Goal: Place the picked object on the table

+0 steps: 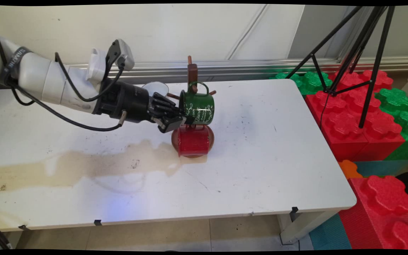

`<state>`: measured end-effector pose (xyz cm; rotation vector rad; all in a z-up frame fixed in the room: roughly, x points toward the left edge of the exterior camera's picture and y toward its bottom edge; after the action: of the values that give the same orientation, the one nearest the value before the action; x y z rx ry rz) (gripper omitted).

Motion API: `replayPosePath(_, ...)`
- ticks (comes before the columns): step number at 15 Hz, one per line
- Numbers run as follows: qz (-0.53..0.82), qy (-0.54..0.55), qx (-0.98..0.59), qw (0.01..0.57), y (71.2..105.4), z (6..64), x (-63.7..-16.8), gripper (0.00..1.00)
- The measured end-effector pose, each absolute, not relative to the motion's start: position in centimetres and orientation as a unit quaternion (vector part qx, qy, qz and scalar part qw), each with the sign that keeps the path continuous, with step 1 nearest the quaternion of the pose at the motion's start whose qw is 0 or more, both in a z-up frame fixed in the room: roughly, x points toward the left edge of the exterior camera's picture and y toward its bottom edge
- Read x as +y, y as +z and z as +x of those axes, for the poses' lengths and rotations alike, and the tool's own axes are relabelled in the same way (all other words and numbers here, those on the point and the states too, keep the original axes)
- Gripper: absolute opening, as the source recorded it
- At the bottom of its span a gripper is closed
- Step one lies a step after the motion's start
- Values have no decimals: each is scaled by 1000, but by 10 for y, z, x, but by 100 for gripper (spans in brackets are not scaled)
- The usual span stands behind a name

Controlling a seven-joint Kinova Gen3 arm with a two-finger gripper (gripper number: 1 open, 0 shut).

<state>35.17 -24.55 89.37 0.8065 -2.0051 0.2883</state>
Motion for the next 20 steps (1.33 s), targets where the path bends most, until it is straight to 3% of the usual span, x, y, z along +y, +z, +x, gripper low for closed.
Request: replayPosePath(20, 306, 105, -811, 487, 906, 358, -225, 0)
